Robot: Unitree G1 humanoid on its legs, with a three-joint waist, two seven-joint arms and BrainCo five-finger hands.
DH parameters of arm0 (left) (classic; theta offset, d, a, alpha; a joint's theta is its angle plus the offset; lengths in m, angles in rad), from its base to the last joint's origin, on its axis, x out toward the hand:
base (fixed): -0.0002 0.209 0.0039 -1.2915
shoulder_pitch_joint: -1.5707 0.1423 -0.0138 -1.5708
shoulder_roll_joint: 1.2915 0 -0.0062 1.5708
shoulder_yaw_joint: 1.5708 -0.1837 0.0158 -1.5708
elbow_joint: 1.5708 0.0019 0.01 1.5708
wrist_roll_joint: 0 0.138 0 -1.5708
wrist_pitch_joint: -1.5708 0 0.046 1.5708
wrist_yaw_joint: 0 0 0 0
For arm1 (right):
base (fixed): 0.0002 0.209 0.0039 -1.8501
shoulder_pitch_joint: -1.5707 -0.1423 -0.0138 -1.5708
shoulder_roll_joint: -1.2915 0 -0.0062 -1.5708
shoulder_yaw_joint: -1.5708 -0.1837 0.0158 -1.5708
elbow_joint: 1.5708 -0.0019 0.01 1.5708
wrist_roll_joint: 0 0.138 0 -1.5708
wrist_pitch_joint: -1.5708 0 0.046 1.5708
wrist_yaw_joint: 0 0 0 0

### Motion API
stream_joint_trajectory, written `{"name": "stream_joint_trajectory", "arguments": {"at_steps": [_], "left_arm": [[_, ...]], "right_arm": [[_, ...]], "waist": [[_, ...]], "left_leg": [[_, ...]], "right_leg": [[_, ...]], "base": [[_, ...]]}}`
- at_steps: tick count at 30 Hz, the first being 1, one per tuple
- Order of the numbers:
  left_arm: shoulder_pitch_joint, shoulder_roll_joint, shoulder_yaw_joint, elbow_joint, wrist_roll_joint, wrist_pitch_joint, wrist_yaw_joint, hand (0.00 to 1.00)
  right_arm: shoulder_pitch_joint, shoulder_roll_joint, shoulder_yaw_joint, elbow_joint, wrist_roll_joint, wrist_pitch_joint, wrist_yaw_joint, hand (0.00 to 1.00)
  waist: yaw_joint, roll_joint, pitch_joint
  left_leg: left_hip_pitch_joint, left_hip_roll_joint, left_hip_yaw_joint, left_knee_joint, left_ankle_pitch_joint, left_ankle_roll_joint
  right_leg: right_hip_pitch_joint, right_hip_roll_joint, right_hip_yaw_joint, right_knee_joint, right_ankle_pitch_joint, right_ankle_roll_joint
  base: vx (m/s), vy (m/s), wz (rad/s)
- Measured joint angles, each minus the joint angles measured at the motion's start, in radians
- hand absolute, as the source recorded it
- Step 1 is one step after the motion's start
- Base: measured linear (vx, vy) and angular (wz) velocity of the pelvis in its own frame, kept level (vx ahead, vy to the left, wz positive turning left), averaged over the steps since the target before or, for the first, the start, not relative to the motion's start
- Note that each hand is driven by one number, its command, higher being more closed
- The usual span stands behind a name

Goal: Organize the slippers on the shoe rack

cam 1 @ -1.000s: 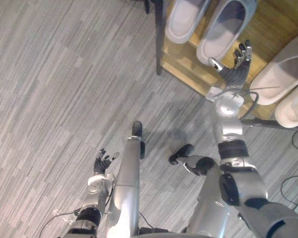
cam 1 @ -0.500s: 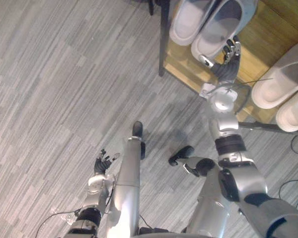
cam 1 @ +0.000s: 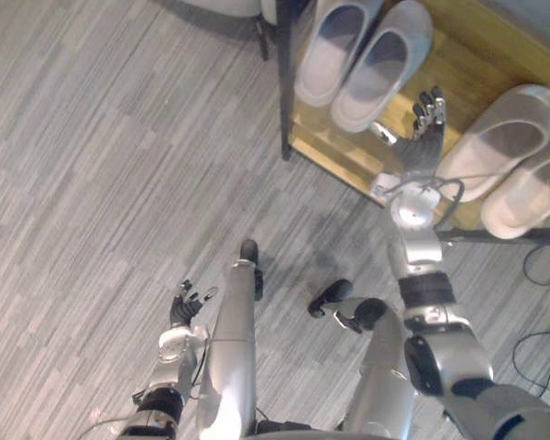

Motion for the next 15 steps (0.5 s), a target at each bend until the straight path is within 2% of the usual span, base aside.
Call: {"name": "stream_joint_trajectory", "arguments": {"at_steps": [2, 4, 6, 9, 12, 15], "left_arm": [[0.02, 0.009, 0.0, -0.001, 0.0, 0.001, -0.001, 0.0], [0.034, 0.011, -0.001, -0.002, 0.0, 0.002, -0.004, 0.0], [0.064, 0.013, -0.007, -0.006, 0.0, 0.003, -0.018, 0.0], [0.108, 0.015, -0.045, -0.012, 0.004, 0.004, -0.027, 0.0], [0.122, 0.007, -0.11, 0.004, 0.027, 0.01, -0.046, 0.0], [0.125, 0.029, -0.146, 0.054, 0.06, 0.017, -0.061, 0.0]], "right_arm": [[0.075, 0.029, 0.024, -0.045, -0.02, 0.001, 0.008, 0.0], [0.13, 0.04, 0.062, -0.085, -0.036, 0.001, 0.025, 0.0], [0.225, 0.072, 0.116, -0.133, -0.06, 0.001, 0.051, 0.0], [0.361, 0.117, 0.174, -0.165, -0.122, 0.001, 0.092, 0.0], [0.468, 0.131, 0.202, -0.154, -0.194, 0.003, 0.13, 0.0], [0.548, 0.133, 0.198, -0.094, -0.235, 0.005, 0.165, 0.0]], "waist": [[-0.019, -0.004, -0.002], [-0.025, -0.004, -0.002], [-0.038, -0.01, -0.005], [-0.048, -0.025, -0.047], [-0.07, -0.046, -0.091], [-0.094, -0.079, -0.133]], "left_leg": [[0.068, 0.014, 0.025, -0.028, -0.002, 0.003], [0.116, 0.024, 0.041, -0.053, -0.002, 0.003], [0.21, 0.037, 0.077, -0.105, -0.001, 0.004], [0.319, 0.044, 0.115, -0.183, 0.002, 0.0], [0.416, 0.035, 0.13, -0.282, 0.017, -0.006], [0.525, 0.022, 0.156, -0.393, 0.044, -0.006]], "right_leg": [[0.052, 0.018, 0.012, -0.039, 0.02, -0.002], [0.088, 0.034, 0.019, -0.074, 0.035, 0.0], [0.161, 0.054, 0.029, -0.131, 0.055, 0.013], [0.244, 0.082, 0.041, -0.219, 0.083, 0.028], [0.33, 0.118, 0.04, -0.334, 0.127, 0.044], [0.413, 0.144, 0.047, -0.443, 0.168, 0.056]], "base": [[-0.01, 0.022, -0.23], [0.0, 0.018, -0.25], [0.03, 0.013, -0.26], [0.07, 0.015, -0.23], [0.11, 0.059, -0.11], [0.13, 0.05, -0.14]]}}
